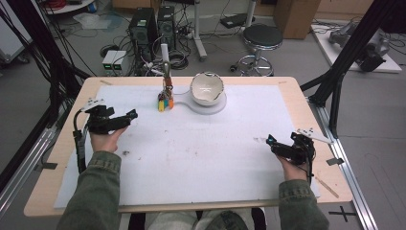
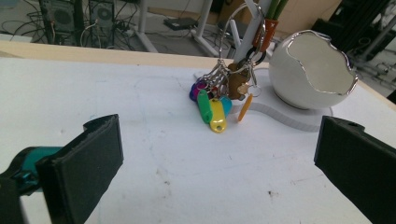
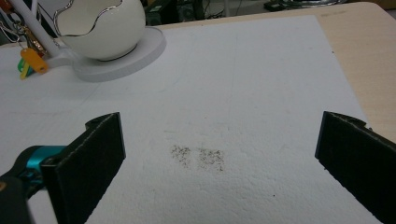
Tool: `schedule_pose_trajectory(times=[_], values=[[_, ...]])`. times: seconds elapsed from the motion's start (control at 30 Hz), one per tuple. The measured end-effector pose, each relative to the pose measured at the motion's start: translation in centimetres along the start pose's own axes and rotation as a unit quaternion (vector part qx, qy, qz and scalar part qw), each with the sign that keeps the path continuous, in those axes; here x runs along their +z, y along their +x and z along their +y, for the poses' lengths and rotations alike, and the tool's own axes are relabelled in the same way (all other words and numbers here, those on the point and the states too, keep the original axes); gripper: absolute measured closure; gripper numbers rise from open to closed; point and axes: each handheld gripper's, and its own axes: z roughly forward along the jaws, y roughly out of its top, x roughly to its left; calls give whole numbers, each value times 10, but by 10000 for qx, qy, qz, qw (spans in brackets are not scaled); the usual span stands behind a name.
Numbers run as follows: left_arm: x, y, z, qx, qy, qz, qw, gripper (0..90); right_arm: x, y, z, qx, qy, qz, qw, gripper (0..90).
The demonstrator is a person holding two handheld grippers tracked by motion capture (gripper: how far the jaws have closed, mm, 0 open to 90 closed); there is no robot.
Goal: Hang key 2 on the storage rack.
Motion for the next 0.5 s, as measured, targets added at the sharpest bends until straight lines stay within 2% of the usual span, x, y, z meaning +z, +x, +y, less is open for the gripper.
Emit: schedule_pose_trajectory(times=[0.17,0.27,0.5], values=[[-13,11,-9,-125,-53,153,9998,16,1,0,0,-53,-7,-5,10000,5],[-20,14,-11,-153,-105,158,9997,17,1,0,0,-49,7,0,10000,5],[-32,12,-15,-109,-223,152,9996,17,1,1,0,-66,21,12,10000,6]])
